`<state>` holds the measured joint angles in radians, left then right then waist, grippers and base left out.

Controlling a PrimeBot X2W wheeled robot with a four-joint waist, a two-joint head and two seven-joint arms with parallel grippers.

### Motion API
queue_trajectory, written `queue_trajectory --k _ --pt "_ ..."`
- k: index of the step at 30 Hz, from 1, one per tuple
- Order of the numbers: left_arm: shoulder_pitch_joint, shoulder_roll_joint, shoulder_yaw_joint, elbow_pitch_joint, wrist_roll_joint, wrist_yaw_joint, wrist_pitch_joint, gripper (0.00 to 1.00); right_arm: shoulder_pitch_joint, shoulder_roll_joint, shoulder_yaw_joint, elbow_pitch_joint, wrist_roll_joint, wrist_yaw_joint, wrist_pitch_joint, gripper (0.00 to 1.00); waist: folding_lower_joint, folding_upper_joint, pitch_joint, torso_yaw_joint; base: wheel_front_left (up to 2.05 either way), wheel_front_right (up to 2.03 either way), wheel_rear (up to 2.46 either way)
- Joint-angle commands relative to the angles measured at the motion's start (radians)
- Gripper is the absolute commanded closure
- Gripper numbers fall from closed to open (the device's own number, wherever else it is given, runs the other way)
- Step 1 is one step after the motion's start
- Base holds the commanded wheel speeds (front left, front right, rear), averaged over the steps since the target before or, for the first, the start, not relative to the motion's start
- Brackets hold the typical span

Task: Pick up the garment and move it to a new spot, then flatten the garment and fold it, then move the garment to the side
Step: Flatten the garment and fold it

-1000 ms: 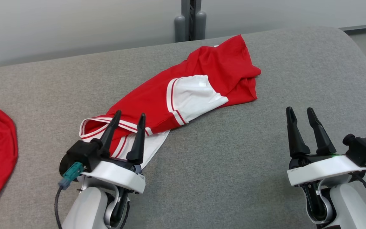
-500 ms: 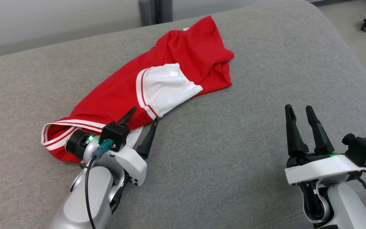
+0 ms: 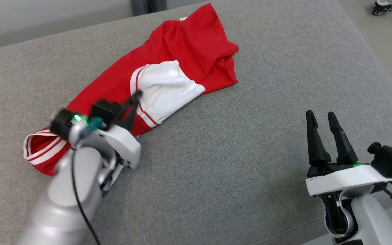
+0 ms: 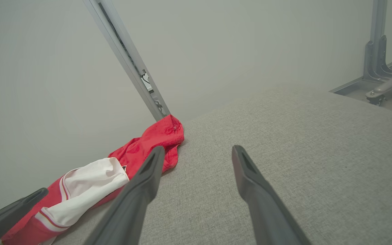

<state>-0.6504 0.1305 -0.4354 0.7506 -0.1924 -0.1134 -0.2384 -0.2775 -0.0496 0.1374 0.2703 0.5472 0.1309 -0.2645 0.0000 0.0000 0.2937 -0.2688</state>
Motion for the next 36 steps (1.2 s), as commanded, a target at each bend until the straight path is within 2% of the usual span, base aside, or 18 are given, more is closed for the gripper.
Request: queue_trajectory --k 1,6,10,13,20,28,31,36 --pt "-0.037 0.035 0.016 -0.006 -0.013 -0.005 -0.007 1.0 -0.007 -0.003 -0.005 -0.007 0.004 0.0 -0.001 0.0 0.0 0.0 0.006 0.005 0.0 0.0 0.0" --pt "-0.131 0.103 0.047 -0.039 -0.041 -0.01 -0.005 1.0 -0.014 -0.003 -0.001 -0.007 0.006 0.0 -0.001 0.0 0.0 0.0 0.018 0.011 0.0 0.0 0.0" --pt "-0.152 0.131 0.029 -0.079 -0.076 -0.018 0.013 1.0 -0.017 -0.003 0.008 -0.006 0.013 0.0 -0.001 0.0 0.0 0.0 0.024 0.013 0.0 0.0 0.0" --pt "-0.143 0.141 0.065 -0.117 -0.126 -0.015 0.005 1.0 -0.019 -0.003 0.012 -0.005 0.017 0.0 -0.001 0.0 0.0 0.0 0.023 0.014 0.0 0.0 0.0" --pt "-0.058 0.123 0.155 -0.222 -0.211 0.024 -0.02 1.0 -0.02 -0.004 0.001 -0.024 0.007 0.0 -0.001 0.0 0.0 0.0 -0.002 0.045 0.0 0.0 0.0" --pt "0.151 0.085 0.257 -0.363 -0.273 0.07 -0.027 1.0 0.0 -0.004 -0.003 -0.042 -0.019 0.0 -0.001 0.0 0.0 0.0 -0.065 0.117 0.0 0.0 0.0" --pt "0.218 0.076 0.275 -0.406 -0.268 0.069 -0.027 1.0 0.0 -0.003 -0.003 -0.041 -0.032 0.0 -0.001 0.0 0.0 0.0 -0.083 0.138 0.0 0.0 0.0" --pt "0.365 0.031 0.325 -0.498 -0.25 0.08 -0.027 1.0 0.014 -0.003 0.002 -0.048 -0.047 0.0 -0.001 0.0 0.0 0.0 -0.132 0.19 0.0 0.0 0.0"
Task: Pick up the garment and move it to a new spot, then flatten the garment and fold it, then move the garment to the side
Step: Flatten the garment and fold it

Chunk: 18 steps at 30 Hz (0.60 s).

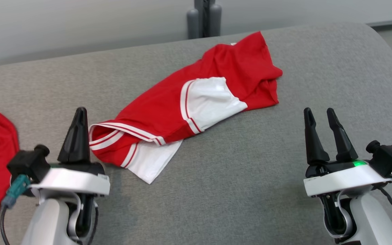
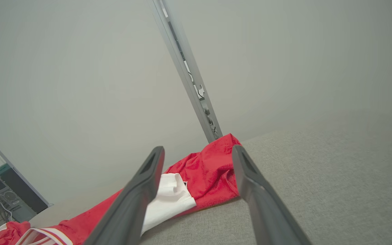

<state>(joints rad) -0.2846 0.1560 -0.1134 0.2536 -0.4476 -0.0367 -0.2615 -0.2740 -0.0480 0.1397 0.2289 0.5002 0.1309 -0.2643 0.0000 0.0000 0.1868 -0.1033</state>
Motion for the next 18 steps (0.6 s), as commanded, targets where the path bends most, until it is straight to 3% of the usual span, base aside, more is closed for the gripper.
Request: queue_trajectory --k 1,11,12,13,18 --pt "0.023 -0.006 0.011 -0.015 0.011 0.004 -0.003 1.0 0.015 -0.005 0.002 -0.006 -0.008 0.0 -0.001 0.0 0.0 0.0 -0.034 0.035 0.0 0.0 0.0" --pt "0.186 -0.093 0.037 -0.062 0.035 -0.006 -0.004 1.0 0.042 -0.018 -0.01 0.005 -0.031 0.0 -0.001 0.0 0.0 0.0 -0.094 0.111 0.0 0.0 0.0" --pt "0.195 -0.094 0.036 -0.056 0.035 -0.007 -0.004 0.31 0.044 -0.018 -0.005 0.007 -0.03 0.0 -0.001 0.0 0.0 0.0 -0.096 0.115 0.0 0.0 0.0" --pt "0.205 -0.096 0.029 -0.045 0.036 -0.009 -0.004 0.0 0.045 -0.018 0.003 0.01 -0.031 0.0 -0.001 0.0 0.0 0.0 -0.098 0.119 0.0 0.0 0.0" --pt "0.205 -0.102 0.012 -0.028 0.072 -0.021 -0.004 0.0 0.048 -0.023 0.021 0.021 -0.037 0.0 -0.001 0.0 0.0 0.0 -0.101 0.127 0.0 0.0 0.0"
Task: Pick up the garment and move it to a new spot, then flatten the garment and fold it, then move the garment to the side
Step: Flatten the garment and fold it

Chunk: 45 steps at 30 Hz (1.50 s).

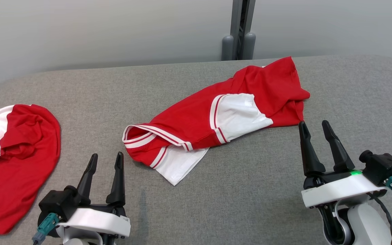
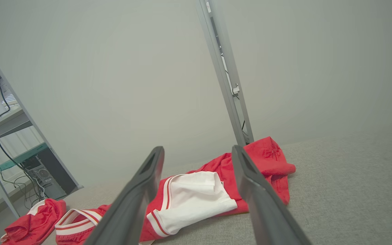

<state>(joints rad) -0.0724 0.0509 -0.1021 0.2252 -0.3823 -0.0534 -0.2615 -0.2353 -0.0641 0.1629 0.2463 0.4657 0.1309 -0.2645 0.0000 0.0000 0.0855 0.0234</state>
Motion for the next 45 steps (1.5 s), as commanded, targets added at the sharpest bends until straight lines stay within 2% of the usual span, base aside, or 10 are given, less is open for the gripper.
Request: queue_trajectory --k 1,9,13,18,28,40,41,42,45 --pt "-0.01 0.003 0.0 0.0 0.01 -0.006 -0.004 0.0 0.009 -0.007 0.0 0.005 -0.001 0.0 -0.001 0.0 0.0 0.0 -0.001 0.001 0.0 0.0 0.0" --pt "-0.033 0.001 -0.037 0.02 0.025 -0.019 -0.004 0.0 -0.004 -0.012 0.014 0.026 0.006 0.0 -0.001 0.0 0.0 0.0 0.009 -0.018 0.0 0.0 0.0" --pt "-0.076 0.004 -0.125 0.083 0.061 -0.049 0.007 0.0 -0.026 -0.005 0.018 0.027 0.01 0.0 -0.001 0.0 0.0 0.0 0.051 -0.059 0.0 0.0 0.0" --pt "-0.162 0.034 -0.196 0.139 0.089 -0.067 0.038 0.0 -0.045 0.001 0.015 0.018 0.002 0.0 -0.001 0.0 0.0 0.0 0.12 -0.111 0.0 0.0 0.0" --pt "-0.351 0.122 -0.283 0.218 0.196 -0.072 0.117 0.0 -0.07 0.011 -0.01 -0.027 -0.001 0.0 -0.001 0.0 0.0 0.0 0.234 -0.203 0.0 0.0 0.0" --pt "-0.471 0.183 -0.392 0.246 0.197 -0.078 0.217 0.0 -0.081 0.012 0.006 -0.047 0.056 0.0 -0.001 0.0 0.0 0.0 0.281 -0.273 0.0 0.0 0.0" --pt "-0.476 0.184 -0.4 0.248 0.194 -0.078 0.223 0.55 -0.082 0.012 0.007 -0.048 0.058 0.0 -0.001 0.0 0.0 0.0 0.283 -0.276 0.0 0.0 0.0" --pt "-0.483 0.186 -0.408 0.247 0.188 -0.077 0.23 1.0 -0.081 0.012 0.009 -0.048 0.06 0.0 -0.001 0.0 0.0 0.0 0.284 -0.279 0.0 0.0 0.0" --pt "-0.503 0.198 -0.415 0.24 0.173 -0.077 0.238 1.0 -0.082 0.012 0.008 -0.049 0.063 0.0 -0.001 0.0 0.0 0.0 0.284 -0.284 0.0 0.0 0.0"
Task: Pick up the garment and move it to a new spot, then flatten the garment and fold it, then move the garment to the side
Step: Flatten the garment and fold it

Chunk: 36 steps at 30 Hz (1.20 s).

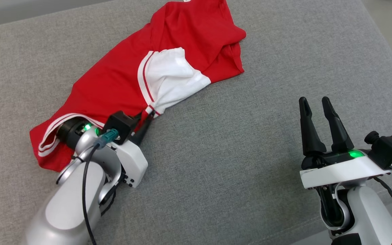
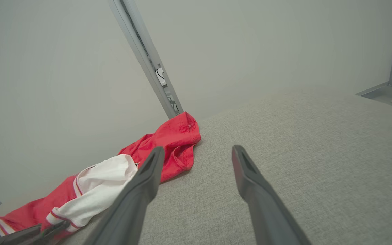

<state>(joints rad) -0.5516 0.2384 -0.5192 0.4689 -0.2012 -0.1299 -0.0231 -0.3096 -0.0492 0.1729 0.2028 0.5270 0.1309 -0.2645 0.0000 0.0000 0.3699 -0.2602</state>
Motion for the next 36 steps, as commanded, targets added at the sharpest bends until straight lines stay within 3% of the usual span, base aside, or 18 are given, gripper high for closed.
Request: queue_trajectory --k 1,5,14,21,27,28,31,36 --pt "-0.026 0.016 0.002 -0.008 -0.011 0.0 0.002 1.0 -0.007 -0.003 -0.004 -0.006 0.003 0.0 -0.001 0.0 0.0 0.0 -0.001 -0.001 0.0 0.0 0.0" --pt "-0.043 0.024 0.02 -0.032 -0.04 0.0 0.003 1.0 -0.003 -0.003 -0.011 -0.005 0.003 0.0 -0.001 0.0 0.0 0.0 -0.004 0.003 0.0 0.0 0.0" --pt "-0.18 0.073 0.218 -0.088 -0.246 0.01 0.077 1.0 -0.021 -0.003 -0.008 -0.011 -0.001 0.0 -0.001 0.0 0.0 0.0 0.018 0.023 0.0 0.0 0.0" --pt "-0.326 0.16 0.328 0.043 -0.287 0.07 0.154 1.0 -0.051 -0.004 0.019 -0.01 0.006 0.0 -0.001 0.0 0.0 0.0 0.058 0.01 0.0 0.0 0.0" --pt "-0.403 0.216 0.354 0.218 -0.254 0.118 0.113 0.99 -0.08 -0.004 0.05 -0.012 0.017 0.0 -0.001 0.0 0.0 0.0 0.087 -0.013 0.0 0.0 0.0" --pt "-0.413 0.222 0.358 0.246 -0.248 0.13 0.096 0.04 -0.084 -0.004 0.051 -0.012 0.019 0.0 -0.001 0.0 0.0 0.0 0.089 -0.014 0.0 0.0 0.0" --pt "-0.438 0.2 0.37 0.313 -0.261 0.14 0.051 0.0 -0.087 -0.004 0.048 -0.01 0.018 0.0 -0.001 0.0 0.0 0.0 0.089 -0.009 0.0 0.0 0.0" --pt "-0.46 0.164 0.364 0.371 -0.273 0.104 -0.035 0.0 -0.074 -0.004 0.034 0.006 -0.004 0.0 -0.001 0.0 0.0 0.0 0.06 0.032 0.0 0.0 0.0"
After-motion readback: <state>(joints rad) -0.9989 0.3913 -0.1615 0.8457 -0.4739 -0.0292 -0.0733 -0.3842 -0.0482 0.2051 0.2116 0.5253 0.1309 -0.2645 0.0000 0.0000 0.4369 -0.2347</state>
